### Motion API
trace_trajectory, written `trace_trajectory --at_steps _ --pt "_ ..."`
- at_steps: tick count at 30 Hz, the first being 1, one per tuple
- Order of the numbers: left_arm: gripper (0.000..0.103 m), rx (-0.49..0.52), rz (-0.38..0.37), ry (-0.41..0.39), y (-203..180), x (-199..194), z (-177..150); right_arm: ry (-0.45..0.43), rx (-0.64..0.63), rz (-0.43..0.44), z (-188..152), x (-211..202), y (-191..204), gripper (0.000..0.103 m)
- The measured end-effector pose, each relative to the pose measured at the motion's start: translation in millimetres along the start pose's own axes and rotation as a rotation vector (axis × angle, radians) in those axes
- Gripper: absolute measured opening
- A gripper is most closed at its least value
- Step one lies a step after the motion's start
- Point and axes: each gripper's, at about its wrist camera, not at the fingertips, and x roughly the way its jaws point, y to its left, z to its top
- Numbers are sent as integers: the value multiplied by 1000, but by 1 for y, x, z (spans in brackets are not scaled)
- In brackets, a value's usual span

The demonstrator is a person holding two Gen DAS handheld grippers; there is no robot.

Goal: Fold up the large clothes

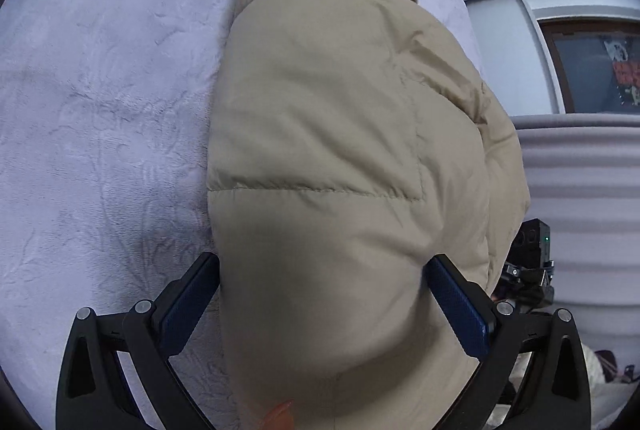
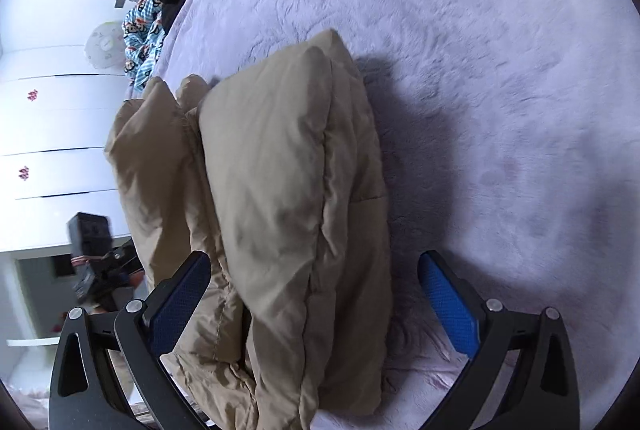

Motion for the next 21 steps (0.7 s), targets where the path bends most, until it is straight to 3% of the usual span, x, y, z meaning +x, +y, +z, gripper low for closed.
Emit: trace_trajectory --at_steps 5,10,17,19,21 --pt "103 -21 -61 25 7 11 7 33 -43 177 12 16 17 103" --pt "103 -47 -63 33 8 24 4 93 -73 88 28 43 23 103" --pt "103 -45 -71 26 6 37 2 115 -1 80 41 62 17 103" --pt "103 -23 -67 28 4 35 2 110 12 76 41 63 17 103" --pt "96 45 -47 30 -8 33 5 105 14 74 38 64 20 100"
